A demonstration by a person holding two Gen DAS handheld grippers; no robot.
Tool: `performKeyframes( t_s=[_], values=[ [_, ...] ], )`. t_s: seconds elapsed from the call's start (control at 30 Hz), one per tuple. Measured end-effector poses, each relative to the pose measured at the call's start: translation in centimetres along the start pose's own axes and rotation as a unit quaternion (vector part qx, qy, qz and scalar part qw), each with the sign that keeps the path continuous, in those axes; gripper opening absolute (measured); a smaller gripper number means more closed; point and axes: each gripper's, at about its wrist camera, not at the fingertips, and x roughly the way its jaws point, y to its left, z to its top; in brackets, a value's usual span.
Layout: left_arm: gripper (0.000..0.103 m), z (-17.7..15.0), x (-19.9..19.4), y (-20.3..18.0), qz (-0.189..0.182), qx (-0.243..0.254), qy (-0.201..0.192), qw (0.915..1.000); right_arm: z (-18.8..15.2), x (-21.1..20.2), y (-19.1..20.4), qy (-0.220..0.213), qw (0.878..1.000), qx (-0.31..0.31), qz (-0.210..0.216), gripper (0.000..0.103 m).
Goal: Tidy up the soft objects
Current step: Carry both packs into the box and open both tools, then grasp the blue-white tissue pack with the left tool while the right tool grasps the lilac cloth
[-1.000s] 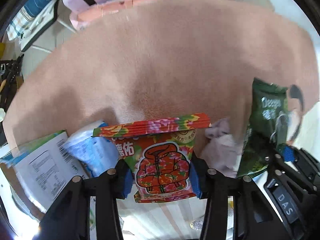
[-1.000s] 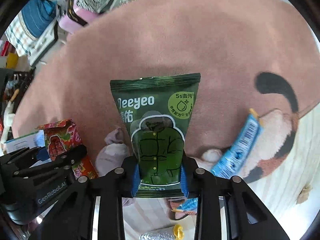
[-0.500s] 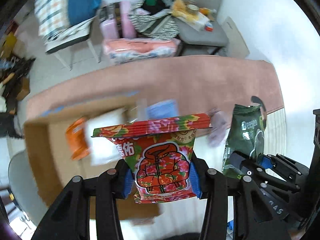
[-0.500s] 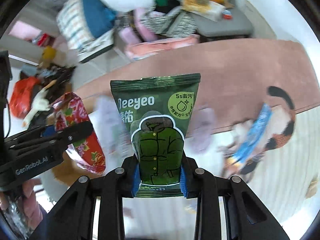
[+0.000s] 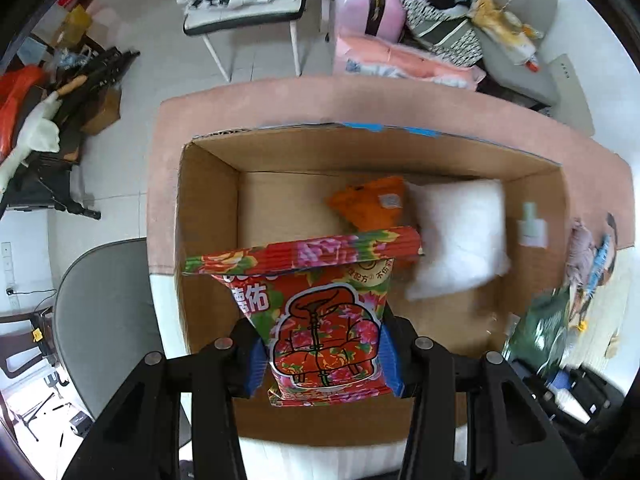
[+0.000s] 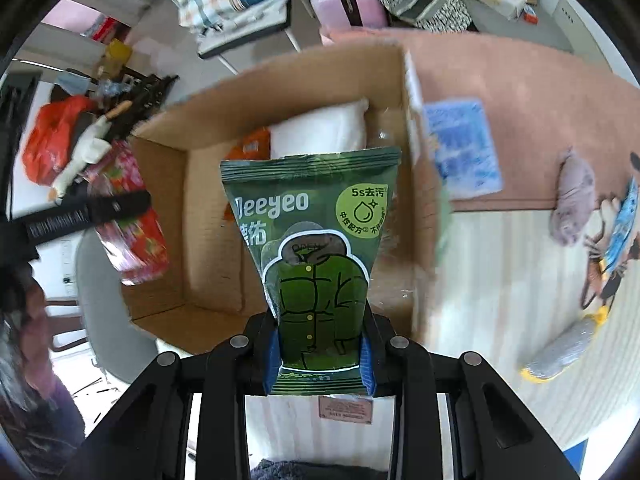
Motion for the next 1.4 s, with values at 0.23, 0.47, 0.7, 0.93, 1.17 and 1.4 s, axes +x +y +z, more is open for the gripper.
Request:
performKeyframes(
  t_s=[0.23,0.47,0.7,0.93,1.17,1.4],
  values=[
    [0.043,4.2,5.3,1.1,-0.002,0.013,0.041,0.9991,-0.1,5.7,1.1,0.034,0.999,0.025,-0.031,0.033],
    [0.045,5.8,8.5,0.7,-0.003,0.029,0.070,0.9971,0.3,9.3,1.3,0.057,0.996,0.032,-0.053,0.033],
    [0.069,6.2,7.2,1.6,-0.028,0.011,0.067,0.9973,1.0,10.5,2.7,0.068,0.996,0.038,-0.051,0.069],
    [0.100,3.8,1.3,2.2,-0.031,0.021,0.005,0.9993,0.7,6.7,5.1,0.030,0.998,0.013,-0.060,0.103],
    [0.101,-2.5,-3.6,2.2,-0.046,0.020,-0.043,0.9978,-0.4,2.9,6.1,-0.007,0.996,-0.010,-0.085,0.103],
    [0.101,-7.1,-5.7,1.1,-0.036,0.025,-0.072,0.9965,-1.9,-1.7,4.7,-0.035,0.995,-0.032,-0.083,0.103]
  ],
)
